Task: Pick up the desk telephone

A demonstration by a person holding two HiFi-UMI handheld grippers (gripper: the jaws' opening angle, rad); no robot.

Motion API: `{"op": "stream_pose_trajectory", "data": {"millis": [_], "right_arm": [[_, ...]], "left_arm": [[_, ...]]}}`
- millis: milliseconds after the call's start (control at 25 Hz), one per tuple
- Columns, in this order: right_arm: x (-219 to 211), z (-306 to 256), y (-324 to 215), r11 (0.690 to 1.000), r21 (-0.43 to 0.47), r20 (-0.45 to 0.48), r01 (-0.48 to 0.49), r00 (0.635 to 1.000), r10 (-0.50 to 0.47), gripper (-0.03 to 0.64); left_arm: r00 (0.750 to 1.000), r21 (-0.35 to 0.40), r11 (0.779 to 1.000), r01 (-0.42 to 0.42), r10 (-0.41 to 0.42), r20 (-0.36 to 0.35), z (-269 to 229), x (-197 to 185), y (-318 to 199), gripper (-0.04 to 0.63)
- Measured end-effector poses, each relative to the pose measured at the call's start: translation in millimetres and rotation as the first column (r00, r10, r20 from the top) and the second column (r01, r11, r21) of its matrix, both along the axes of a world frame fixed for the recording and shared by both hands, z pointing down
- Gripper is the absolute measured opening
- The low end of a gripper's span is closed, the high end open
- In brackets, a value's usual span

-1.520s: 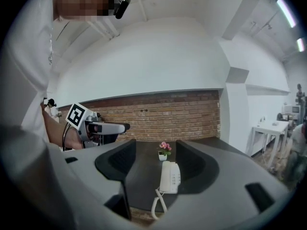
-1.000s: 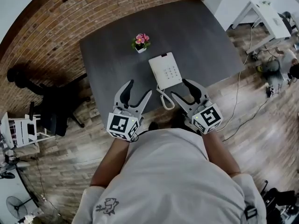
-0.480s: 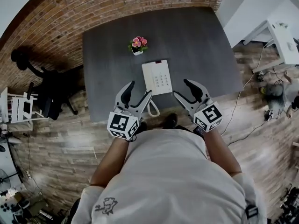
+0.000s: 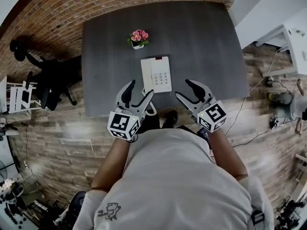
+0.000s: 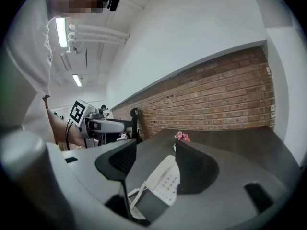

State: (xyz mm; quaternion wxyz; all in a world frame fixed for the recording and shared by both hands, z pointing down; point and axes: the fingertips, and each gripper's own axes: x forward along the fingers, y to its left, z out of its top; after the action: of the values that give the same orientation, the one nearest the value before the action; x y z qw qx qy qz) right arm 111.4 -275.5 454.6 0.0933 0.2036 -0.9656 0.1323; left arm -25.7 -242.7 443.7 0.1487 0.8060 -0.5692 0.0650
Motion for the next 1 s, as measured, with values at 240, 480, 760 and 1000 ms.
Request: {"op": "stream_pose_trajectory", "data": {"millis": [240,480,760,1000], "right_arm": [[-9.4,29.8,-15.4,0.998,-0.066,-0.035,-0.002,0.999,-0.001,0.25],[-20.0,74.7,-29.3,0.991,-0.135,-0.108,-0.012,0.994,-0.003,0.25],[-29.7,140.3,-50.4,0.961,-0.274,-0.175,-0.046,0.985,-0.002,0.249],[-37.1,190.0,-49.8,0.935,-0.353,-0.221,-0.013,0.973,-0.07,0.216]], "left_arm": [[0.999,-0.068,0.998,-0.015,0.013,-0.039,35.0,-3.5,-11.7,0.339],[0.996,-0.193,0.979,-0.068,0.054,-0.076,88.2,-11.1,-28.0,0.355],[0.984,-0.308,0.941,-0.139,0.095,-0.151,150.7,-29.3,-40.0,0.374],[0.973,-0.409,0.895,-0.176,0.094,-0.212,201.7,-37.2,-41.6,0.382]]}}
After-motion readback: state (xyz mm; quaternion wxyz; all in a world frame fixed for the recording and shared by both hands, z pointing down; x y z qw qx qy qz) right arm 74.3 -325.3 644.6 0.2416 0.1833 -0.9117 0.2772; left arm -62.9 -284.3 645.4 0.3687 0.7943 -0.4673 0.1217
